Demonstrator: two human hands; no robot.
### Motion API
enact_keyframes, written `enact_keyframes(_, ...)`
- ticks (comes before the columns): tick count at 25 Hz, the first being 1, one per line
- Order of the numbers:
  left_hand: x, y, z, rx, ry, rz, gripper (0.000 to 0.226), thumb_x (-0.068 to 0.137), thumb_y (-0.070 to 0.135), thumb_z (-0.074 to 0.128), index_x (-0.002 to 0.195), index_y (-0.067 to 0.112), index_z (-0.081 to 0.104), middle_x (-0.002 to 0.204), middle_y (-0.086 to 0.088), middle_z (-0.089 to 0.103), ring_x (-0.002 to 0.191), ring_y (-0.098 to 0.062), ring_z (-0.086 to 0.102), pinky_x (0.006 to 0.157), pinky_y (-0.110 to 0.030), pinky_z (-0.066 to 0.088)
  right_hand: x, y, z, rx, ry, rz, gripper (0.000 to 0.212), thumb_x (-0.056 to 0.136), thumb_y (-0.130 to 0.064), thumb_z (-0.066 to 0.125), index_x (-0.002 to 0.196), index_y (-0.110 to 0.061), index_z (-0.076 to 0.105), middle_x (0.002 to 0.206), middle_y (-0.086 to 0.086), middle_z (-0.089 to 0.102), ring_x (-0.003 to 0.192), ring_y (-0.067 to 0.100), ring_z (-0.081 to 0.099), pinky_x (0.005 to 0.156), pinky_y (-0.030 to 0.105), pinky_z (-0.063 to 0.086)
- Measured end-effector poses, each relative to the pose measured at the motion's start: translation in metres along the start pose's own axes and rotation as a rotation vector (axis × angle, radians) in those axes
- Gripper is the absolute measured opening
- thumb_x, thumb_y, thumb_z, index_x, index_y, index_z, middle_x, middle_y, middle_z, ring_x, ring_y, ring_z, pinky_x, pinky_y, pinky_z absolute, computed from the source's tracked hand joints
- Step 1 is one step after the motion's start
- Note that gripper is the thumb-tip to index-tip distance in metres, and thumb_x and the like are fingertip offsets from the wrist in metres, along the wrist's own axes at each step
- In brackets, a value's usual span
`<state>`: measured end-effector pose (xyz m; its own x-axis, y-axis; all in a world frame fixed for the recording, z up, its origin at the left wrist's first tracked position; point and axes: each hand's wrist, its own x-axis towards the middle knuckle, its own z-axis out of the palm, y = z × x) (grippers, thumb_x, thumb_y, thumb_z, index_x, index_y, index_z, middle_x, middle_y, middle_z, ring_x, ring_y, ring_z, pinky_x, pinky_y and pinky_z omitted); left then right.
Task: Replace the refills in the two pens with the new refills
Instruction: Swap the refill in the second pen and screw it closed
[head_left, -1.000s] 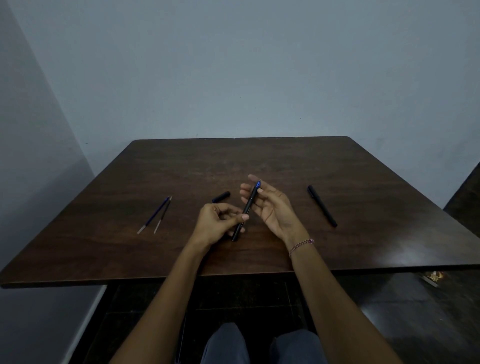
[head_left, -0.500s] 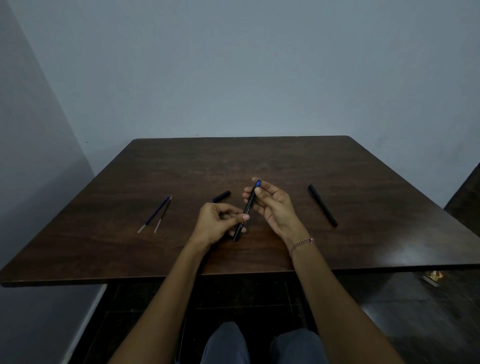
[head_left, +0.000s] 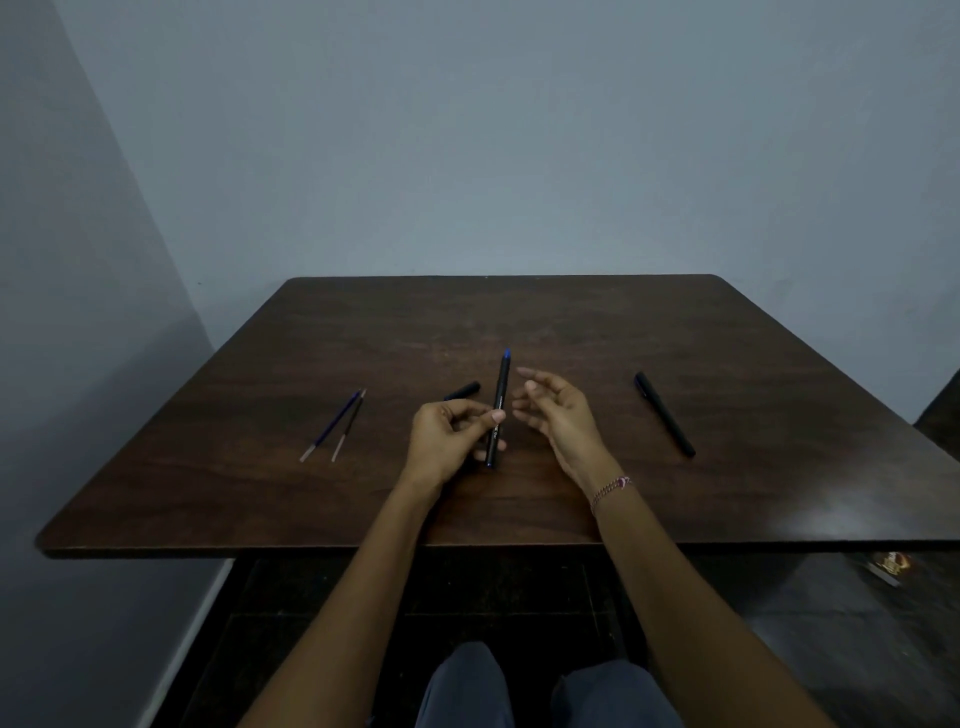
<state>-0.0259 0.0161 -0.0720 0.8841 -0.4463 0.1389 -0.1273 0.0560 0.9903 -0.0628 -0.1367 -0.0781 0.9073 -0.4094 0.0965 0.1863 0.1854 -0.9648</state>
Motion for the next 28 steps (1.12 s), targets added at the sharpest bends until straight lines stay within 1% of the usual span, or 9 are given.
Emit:
enact_keyframes(2,0.001,0.000,0.000,-0.053,0.068,-0.011,0.003,0.081,0.012,0.071,0.079,0.010,0.070,0.066,-0.004,0.072,0.061,-0.023,0.072,0.045,-0.022,0.053,0.005,0.000,0.008,-0.234,-0.001,-0.014,0.027,0.094,-0.003,0.052,0.120,-0.002,0.058,0.096,0.005,0.062,0.088,0.015,0.062,0.074,0.020,0.054)
enact_keyframes(5,0.004,0.000,-0.002,-0.109,0.130,0.002,0.004,0.083,0.010,0.069,0.079,0.008,0.069,0.062,0.000,0.072,0.058,-0.019,0.071,0.045,-0.023,0.054,0.016,-0.003,0.023,-0.812,-0.052,-0.220,0.035,0.088,0.006,0.053,0.122,-0.002,0.058,0.121,0.015,0.057,0.110,0.027,0.057,0.092,0.026,0.046)
enact_keyframes(9,0.005,0.001,-0.004,-0.131,0.173,0.027,0.005,0.085,0.009,0.067,0.084,0.005,0.069,0.065,0.000,0.073,0.058,-0.016,0.070,0.045,-0.020,0.053,0.027,-0.002,0.038,-1.204,-0.388,-0.316,0.046,0.095,-0.004,0.042,0.140,-0.017,0.044,0.145,0.010,0.039,0.129,0.026,0.032,0.104,0.022,0.026)
enact_keyframes(12,0.004,0.003,-0.004,-0.125,0.170,0.025,0.008,0.085,0.009,0.066,0.089,0.002,0.069,0.065,0.002,0.073,0.058,-0.013,0.070,0.045,-0.019,0.052,0.029,0.001,0.039,-1.270,-0.433,-0.323,0.037,0.098,-0.016,0.040,0.134,-0.016,0.051,0.132,0.011,0.050,0.119,0.020,0.042,0.100,0.027,0.038)
enact_keyframes(14,0.004,0.003,-0.004,-0.130,0.164,0.011,0.010,0.085,0.009,0.067,0.090,0.001,0.068,0.065,0.001,0.073,0.057,-0.013,0.070,0.045,-0.019,0.053,0.026,0.000,0.038,-1.374,-0.331,-0.427,0.029,0.095,-0.009,0.044,0.119,-0.008,0.059,0.114,0.011,0.060,0.109,0.025,0.049,0.090,0.035,0.046)
enact_keyframes(17,0.005,0.002,-0.004,-0.120,0.153,0.011,0.006,0.085,0.011,0.068,0.086,0.005,0.069,0.065,-0.001,0.073,0.058,-0.014,0.070,0.046,-0.021,0.054,0.025,-0.003,0.030,-1.466,-0.240,-0.488,0.019,0.091,-0.008,0.049,0.106,-0.008,0.061,0.105,0.010,0.060,0.103,0.027,0.051,0.078,0.034,0.043)
enact_keyframes(19,0.005,0.002,-0.003,-0.124,0.146,0.005,0.004,0.084,0.011,0.068,0.082,0.007,0.069,0.064,0.000,0.073,0.058,-0.016,0.071,0.044,-0.020,0.052,0.025,-0.002,0.020,-1.314,-0.160,-0.461,0.023,0.088,-0.005,0.056,0.110,-0.010,0.062,0.108,0.009,0.062,0.101,0.025,0.056,0.081,0.031,0.046)
enact_keyframes(22,0.006,0.001,-0.002,-0.116,0.137,-0.024,0.005,0.083,0.012,0.070,0.079,0.009,0.067,0.058,0.002,0.070,0.056,-0.018,0.070,0.041,-0.020,0.049,0.017,-0.004,0.003,-0.834,0.037,-0.296,0.043,0.086,0.001,0.060,0.124,-0.018,0.056,0.112,0.007,0.062,0.088,0.012,0.063,0.074,0.012,0.049)
enact_keyframes(28,0.005,0.000,-0.001,-0.035,0.047,-0.036,0.005,0.078,0.009,0.074,0.077,0.009,0.069,0.057,0.000,0.068,0.053,-0.017,0.069,0.042,-0.019,0.050,0.009,-0.011,-0.008,-0.007,0.132,-0.162,0.042,0.084,0.007,0.061,0.122,-0.011,0.052,0.091,0.008,0.066,0.078,0.013,0.071,0.072,0.025,0.058)
